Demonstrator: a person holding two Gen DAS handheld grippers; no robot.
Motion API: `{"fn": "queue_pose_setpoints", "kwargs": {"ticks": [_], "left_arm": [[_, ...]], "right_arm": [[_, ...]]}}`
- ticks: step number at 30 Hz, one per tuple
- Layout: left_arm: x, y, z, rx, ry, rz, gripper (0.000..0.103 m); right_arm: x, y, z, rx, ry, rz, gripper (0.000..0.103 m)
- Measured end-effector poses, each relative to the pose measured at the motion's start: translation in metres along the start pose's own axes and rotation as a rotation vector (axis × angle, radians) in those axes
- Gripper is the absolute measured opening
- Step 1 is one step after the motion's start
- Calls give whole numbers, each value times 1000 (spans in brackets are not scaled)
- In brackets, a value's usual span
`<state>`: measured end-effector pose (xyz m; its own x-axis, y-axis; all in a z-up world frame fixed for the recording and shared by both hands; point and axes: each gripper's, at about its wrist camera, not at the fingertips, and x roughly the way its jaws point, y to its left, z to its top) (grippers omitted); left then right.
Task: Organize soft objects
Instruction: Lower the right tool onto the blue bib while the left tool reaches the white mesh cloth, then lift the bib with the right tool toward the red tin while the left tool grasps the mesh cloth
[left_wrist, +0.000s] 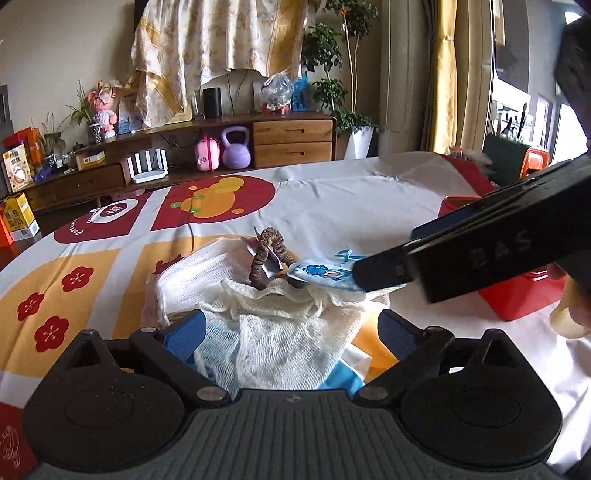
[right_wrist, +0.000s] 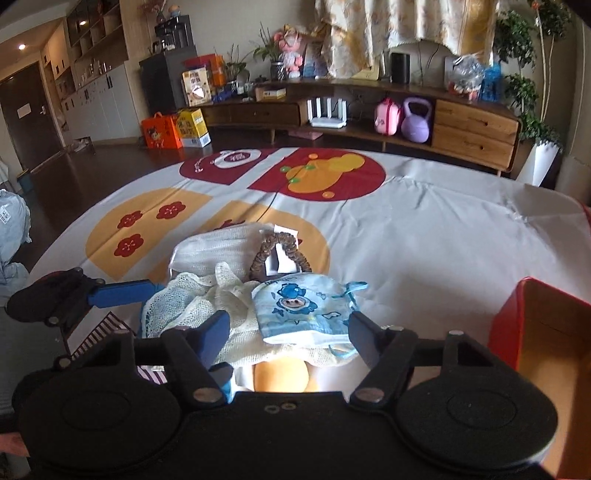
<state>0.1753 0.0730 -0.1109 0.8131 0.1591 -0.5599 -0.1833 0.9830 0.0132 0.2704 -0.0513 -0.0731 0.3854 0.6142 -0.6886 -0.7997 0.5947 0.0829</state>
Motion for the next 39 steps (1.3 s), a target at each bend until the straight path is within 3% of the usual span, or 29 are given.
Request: {"fn": "queue_pose_setpoints", "kwargs": {"ticks": [5,9,15,20,22,24,27,29,31,39], "left_arm": [[17,-5,3,62,4,-10,98],[34,-5,3,78,35,-23,90],[44,1,3,42,59,-66,85],[47,4,4,17,74,-97,73],[48,7,5,-5,81,-109,62],[49,11,7,-33,88,-118,56],[49,16,8,-64,90,-132,34],[49,16,9,-64,90,-136,30],[49,15,10,-52,87,-131,13],[45,16,14,-62,80,-118,4]], "right_arm": [[24,4,3,-29,51,22,67],[35,6,1,-66,86,-1,55],[39,-2,2,-50,83,-9,37],[38,-11,0,-13,71,-21,34],[35,-13,0,0,55,-31,34],[31,-15,1,13,40,-32,34],[26,-19,1,17,27,-44,33],[23,-23,0,35,19,-56,33],[18,-28,-1,56,9,-64,33],[-11,-47,-7,121,-37,-106,33]]}}
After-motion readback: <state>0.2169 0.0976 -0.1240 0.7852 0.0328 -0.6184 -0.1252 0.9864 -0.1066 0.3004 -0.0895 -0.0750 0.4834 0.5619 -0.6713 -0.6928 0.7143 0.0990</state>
